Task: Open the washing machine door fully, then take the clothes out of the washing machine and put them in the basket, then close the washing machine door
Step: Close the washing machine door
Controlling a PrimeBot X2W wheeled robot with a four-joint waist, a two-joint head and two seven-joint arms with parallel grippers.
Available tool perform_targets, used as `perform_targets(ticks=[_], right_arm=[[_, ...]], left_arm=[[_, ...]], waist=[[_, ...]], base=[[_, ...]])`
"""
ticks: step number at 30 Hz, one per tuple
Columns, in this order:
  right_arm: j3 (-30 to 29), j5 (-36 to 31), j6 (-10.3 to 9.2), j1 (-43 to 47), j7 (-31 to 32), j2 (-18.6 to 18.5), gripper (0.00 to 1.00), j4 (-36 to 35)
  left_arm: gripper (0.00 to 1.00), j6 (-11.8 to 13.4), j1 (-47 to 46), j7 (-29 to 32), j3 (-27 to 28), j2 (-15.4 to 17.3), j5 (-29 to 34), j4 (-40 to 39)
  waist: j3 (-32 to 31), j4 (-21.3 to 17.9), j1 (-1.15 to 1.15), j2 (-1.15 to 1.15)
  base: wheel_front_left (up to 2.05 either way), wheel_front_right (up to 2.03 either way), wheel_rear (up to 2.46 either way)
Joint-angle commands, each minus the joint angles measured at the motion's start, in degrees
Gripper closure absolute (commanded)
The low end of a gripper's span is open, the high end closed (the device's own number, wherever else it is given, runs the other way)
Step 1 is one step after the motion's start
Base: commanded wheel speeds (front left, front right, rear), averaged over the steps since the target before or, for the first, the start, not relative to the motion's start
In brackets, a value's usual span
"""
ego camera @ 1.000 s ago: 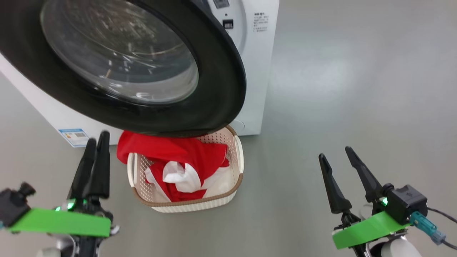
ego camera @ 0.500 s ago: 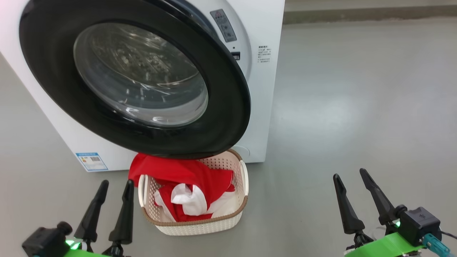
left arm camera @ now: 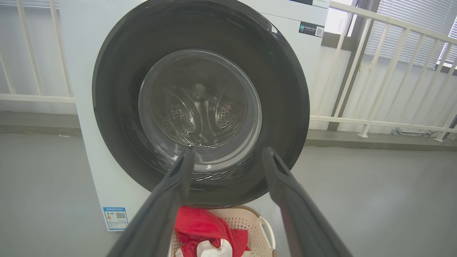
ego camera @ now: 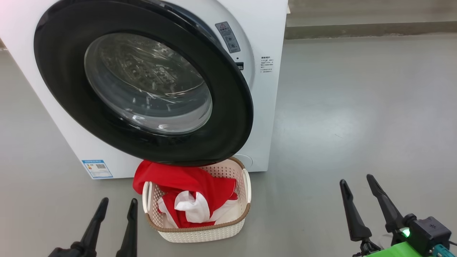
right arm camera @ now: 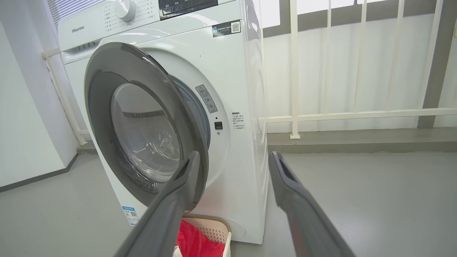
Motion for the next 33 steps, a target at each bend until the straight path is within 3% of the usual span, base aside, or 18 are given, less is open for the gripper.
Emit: perform_targets(ticks=[1, 6, 19, 20, 21, 22, 33], right_arm=[[0.6, 0.2, 0.26, -0.7, -0.4, -0.5, 0.00, -1.6], [0.2, 0.7, 0.26, 0.6, -0.4, -0.5, 0.00, -1.4], [0.4, -0.5, 0.26, -0.8, -0.4, -0.5, 0.00, 0.0], [0.9, -1.1, 0.26, -1.3, -0.4, -0.5, 0.07, 0.5], [1.6, -1.6, 0.26, -1.9, -0.4, -0.5, 0.64, 1.1], [2.2, -1.7, 0.26, -2.6, -0.4, -0.5, 1.00, 1.6], [6.7, -1.8, 0.26, -16.3, 3.7, -0.5, 1.00, 10.4]], left_arm=[[0.00, -0.5, -1.3, -0.7, 2.5, 0.2, 1.0, -1.4], [0.00, -1.4, -1.3, -0.7, 2.9, -0.7, 5.0, -0.7], [0.00, -3.2, -2.1, -0.7, 5.0, -3.5, 8.2, -0.1], [0.00, -3.2, -2.1, -0.7, 5.0, -3.6, 8.7, -0.1], [0.00, -3.2, -2.2, -0.7, 5.0, -3.8, 8.9, -0.1], [0.00, -3.3, -2.3, -0.7, 5.0, -4.0, 9.0, -0.1], [0.00, -3.9, -4.1, -0.7, 5.0, -5.6, 8.4, 0.0]], waist=[[0.0, 0.1, 0.00, 0.00], [0.3, 0.6, 0.00, 0.00], [1.3, 1.6, 0.00, 0.00], [1.4, 1.8, 0.00, 0.00], [1.5, 2.0, 0.00, 0.00], [1.7, 2.3, 0.00, 0.00], [5.6, 5.4, 0.00, 0.00]], base=[[0.00, 0.00, 0.00], [0.00, 0.00, 0.00], [0.00, 0.00, 0.00], [0.00, 0.00, 0.00], [0.00, 0.00, 0.00], [0.00, 0.00, 0.00], [0.00, 0.00, 0.00]])
